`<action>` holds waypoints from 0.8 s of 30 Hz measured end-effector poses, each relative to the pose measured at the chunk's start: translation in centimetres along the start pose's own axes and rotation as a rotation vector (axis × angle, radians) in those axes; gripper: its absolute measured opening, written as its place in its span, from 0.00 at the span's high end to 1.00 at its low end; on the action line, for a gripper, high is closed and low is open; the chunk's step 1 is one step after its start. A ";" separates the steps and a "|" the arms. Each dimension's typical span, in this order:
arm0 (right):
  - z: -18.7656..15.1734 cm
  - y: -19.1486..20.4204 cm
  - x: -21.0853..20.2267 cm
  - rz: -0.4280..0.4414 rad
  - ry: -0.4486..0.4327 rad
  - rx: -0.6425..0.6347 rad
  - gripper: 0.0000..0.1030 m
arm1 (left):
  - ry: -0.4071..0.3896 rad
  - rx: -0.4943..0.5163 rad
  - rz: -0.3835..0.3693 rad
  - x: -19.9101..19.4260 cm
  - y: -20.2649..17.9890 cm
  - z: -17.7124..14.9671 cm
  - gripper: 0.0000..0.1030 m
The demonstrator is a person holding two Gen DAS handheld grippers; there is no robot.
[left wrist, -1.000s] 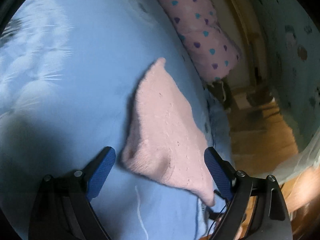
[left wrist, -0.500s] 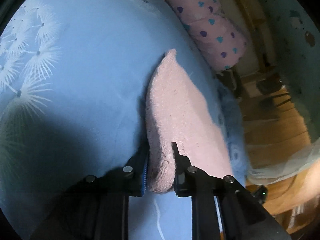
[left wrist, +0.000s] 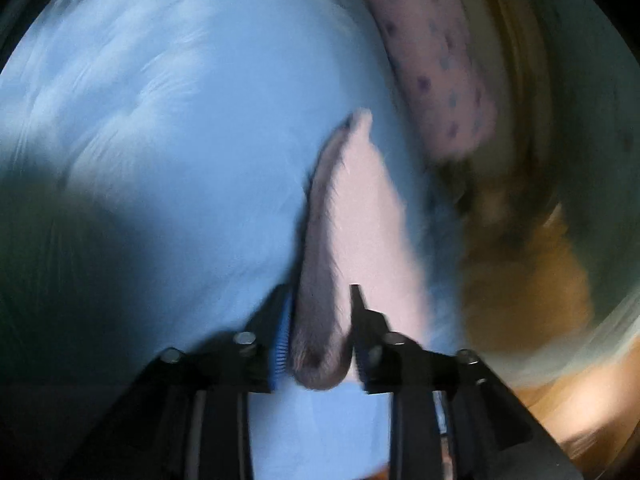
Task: Fold small clothes
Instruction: 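Grasp the cardigan edge with the right gripper beside the left gripper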
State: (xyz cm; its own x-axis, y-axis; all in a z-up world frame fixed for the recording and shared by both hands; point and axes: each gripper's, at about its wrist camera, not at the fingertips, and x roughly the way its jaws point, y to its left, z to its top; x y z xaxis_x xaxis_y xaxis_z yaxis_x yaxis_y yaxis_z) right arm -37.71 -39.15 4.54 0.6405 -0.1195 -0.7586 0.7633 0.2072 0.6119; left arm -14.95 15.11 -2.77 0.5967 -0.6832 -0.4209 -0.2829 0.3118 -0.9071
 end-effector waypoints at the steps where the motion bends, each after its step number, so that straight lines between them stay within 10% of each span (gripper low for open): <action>1: 0.0 0.3 -0.2 0.006 -0.013 -0.012 0.33 | -0.031 -0.072 -0.083 -0.5 0.8 0.1 0.77; 6: -3.8 7.8 -0.2 0.208 -0.055 -0.264 0.29 | -0.089 -0.107 -0.157 -0.9 0.9 0.1 0.63; 11: -15.9 21.5 0.4 0.287 -0.003 -0.880 0.14 | -0.106 0.016 -0.056 -0.3 -0.6 -1.1 0.63; 17: -26.9 31.4 3.0 0.194 0.160 -1.242 0.14 | -0.102 0.225 0.086 0.8 -2.5 -2.7 0.64; 24: -33.2 39.5 8.4 0.023 0.408 -1.372 0.15 | -0.076 0.207 0.069 0.5 -1.8 -2.0 0.67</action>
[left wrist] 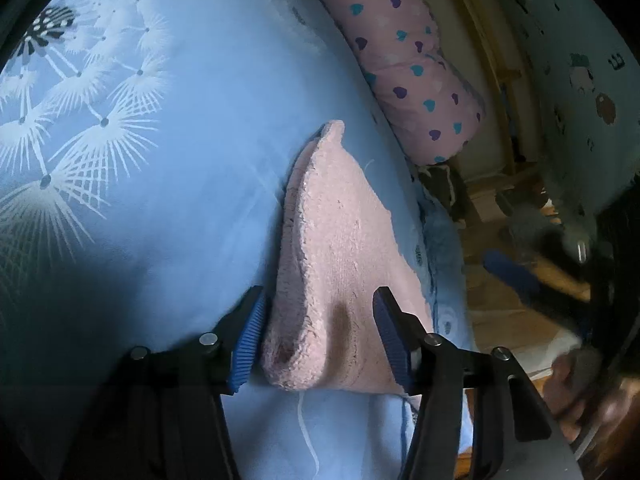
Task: Fold small clothes
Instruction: 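Grasp the cardigan edge with the right gripper beside the left gripper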
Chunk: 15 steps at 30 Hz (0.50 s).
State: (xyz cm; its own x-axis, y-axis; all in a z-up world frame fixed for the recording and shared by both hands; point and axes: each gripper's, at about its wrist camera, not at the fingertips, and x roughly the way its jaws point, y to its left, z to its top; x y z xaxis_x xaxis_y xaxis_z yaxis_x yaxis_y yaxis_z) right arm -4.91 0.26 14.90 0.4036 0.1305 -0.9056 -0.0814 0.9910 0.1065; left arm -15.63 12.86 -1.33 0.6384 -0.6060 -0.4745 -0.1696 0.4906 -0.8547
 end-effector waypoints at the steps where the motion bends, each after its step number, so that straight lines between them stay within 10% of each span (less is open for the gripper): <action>1: -0.4 0.6 0.4 0.006 0.029 0.001 0.15 | 0.005 -0.002 -0.001 0.0 0.1 0.1 0.68; 8: 2.3 3.4 8.0 -0.062 0.325 -0.019 0.15 | -0.003 -0.019 -0.013 0.0 0.5 0.4 0.77; 15: 2.6 5.8 12.5 -0.172 0.438 -0.055 0.16 | -0.010 -0.014 -0.004 0.0 0.5 0.3 0.78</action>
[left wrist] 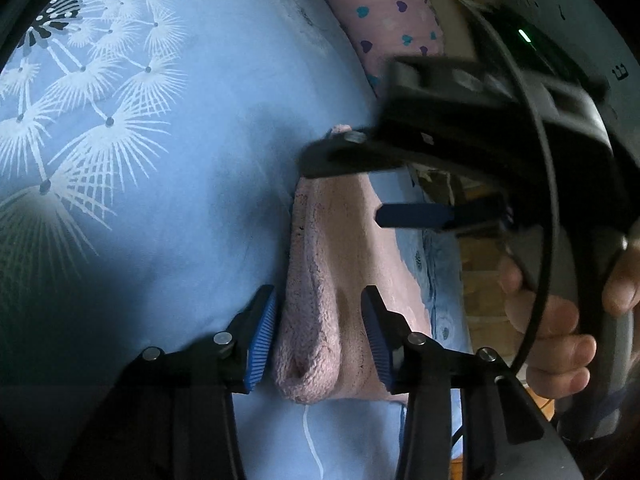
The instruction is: Fold small clothes
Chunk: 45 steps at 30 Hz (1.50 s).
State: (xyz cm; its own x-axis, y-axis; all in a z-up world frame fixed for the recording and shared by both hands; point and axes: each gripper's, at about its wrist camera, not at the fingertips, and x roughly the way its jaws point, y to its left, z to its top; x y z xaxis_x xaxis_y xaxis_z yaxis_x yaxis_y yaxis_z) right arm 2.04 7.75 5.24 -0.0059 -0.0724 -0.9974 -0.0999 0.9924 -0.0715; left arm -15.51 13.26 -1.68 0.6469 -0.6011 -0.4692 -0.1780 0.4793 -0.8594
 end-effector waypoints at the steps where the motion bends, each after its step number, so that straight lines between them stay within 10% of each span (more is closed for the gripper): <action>1: 0.1 0.8 0.4 -0.025 0.015 -0.016 0.16 | 0.000 0.003 0.001 0.1 -0.1 0.0 0.78; 12: 0.7 1.4 4.3 -0.231 0.118 0.116 0.21 | 0.043 -0.028 0.028 1.7 -0.4 0.9 0.94; 16: 0.3 0.9 3.9 -0.334 0.087 0.155 0.77 | 0.059 -0.030 0.025 1.8 -0.4 1.2 0.99; 17: 0.1 0.7 4.0 -0.335 0.083 0.164 0.78 | 0.068 -0.026 0.023 1.8 -0.3 1.4 0.99; 27: -0.7 -2.6 1.1 -0.058 -0.020 0.298 0.83 | 0.097 0.044 0.041 0.9 -1.7 3.7 1.00; 34: -1.3 -1.0 -1.8 0.050 -0.074 0.238 0.83 | -0.047 0.017 0.089 -3.3 -1.8 3.9 1.00; 39: -0.7 1.1 -3.4 0.133 -0.134 0.181 0.93 | -0.291 0.092 0.296 -7.6 -2.4 4.0 1.00; 45: -0.3 5.7 -2.6 0.014 -0.094 0.085 0.92 | -0.203 -0.117 0.237 -7.5 2.2 5.3 1.00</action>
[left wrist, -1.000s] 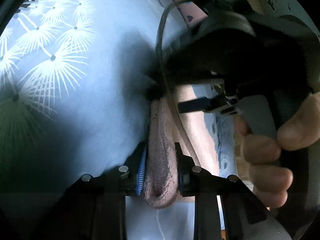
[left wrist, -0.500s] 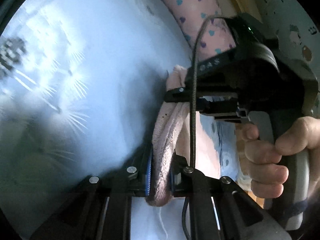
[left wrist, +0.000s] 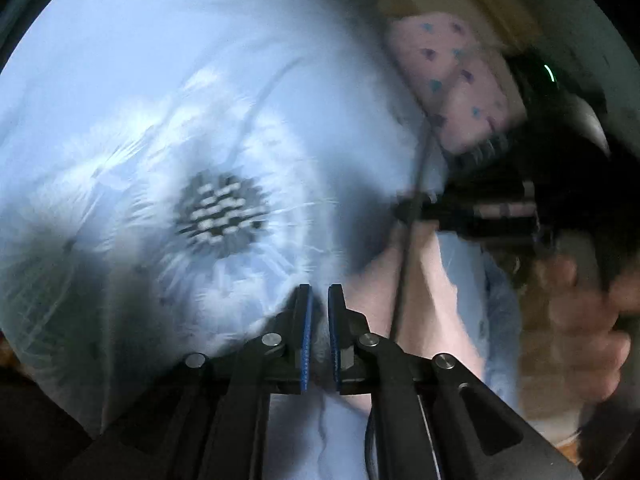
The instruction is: Fold small clothes
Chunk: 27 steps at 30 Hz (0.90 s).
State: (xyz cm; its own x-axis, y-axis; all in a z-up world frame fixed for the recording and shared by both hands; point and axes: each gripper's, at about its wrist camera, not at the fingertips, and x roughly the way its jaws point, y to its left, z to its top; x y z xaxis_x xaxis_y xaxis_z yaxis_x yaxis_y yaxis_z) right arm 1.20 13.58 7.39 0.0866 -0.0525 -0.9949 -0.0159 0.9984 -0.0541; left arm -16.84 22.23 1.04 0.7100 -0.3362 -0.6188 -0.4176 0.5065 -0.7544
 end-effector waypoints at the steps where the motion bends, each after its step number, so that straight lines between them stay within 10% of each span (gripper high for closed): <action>1: 0.3 0.2 0.5 -0.007 0.003 -0.005 0.89 | -0.008 -0.067 -0.060 -0.3 0.8 0.2 1.00; 3: 0.3 -0.3 0.9 -0.009 0.004 -0.010 0.78 | -0.036 -0.125 -0.156 -1.0 1.4 0.0 0.93; 5: 0.7 -0.8 0.9 -0.026 0.017 -0.005 0.34 | -0.044 -0.106 -0.204 -1.6 1.2 -0.9 0.80; 6: 0.7 -0.9 0.5 -0.025 0.011 -0.007 0.30 | -0.035 -0.091 -0.219 -1.9 1.0 -1.3 0.77; 11: 1.1 -0.9 -1.3 -0.103 -0.027 -0.104 0.16 | 0.012 -0.084 -0.314 -2.6 0.6 -4.1 0.68; 18: 2.0 2.5 6.0 -0.256 0.245 -0.162 0.13 | 0.065 -0.094 -0.287 -0.7 -1.5 -5.6 0.68; 23: 1.4 2.5 6.4 -0.470 0.230 -0.220 0.09 | 0.111 -0.126 -0.336 -1.0 -1.4 -6.0 0.70; 27: 1.6 -0.7 6.1 -0.427 0.280 -0.177 0.13 | 0.145 -0.169 -0.406 -1.3 -0.6 -6.1 0.67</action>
State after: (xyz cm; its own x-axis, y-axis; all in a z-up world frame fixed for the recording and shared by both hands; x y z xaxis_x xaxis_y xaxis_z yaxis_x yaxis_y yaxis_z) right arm 3.31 12.61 1.50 -0.1461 -0.4806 -0.8647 -0.2072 0.8696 -0.4483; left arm -20.96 17.47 0.97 0.7535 -0.5945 -0.2807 -0.2169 0.1783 -0.9598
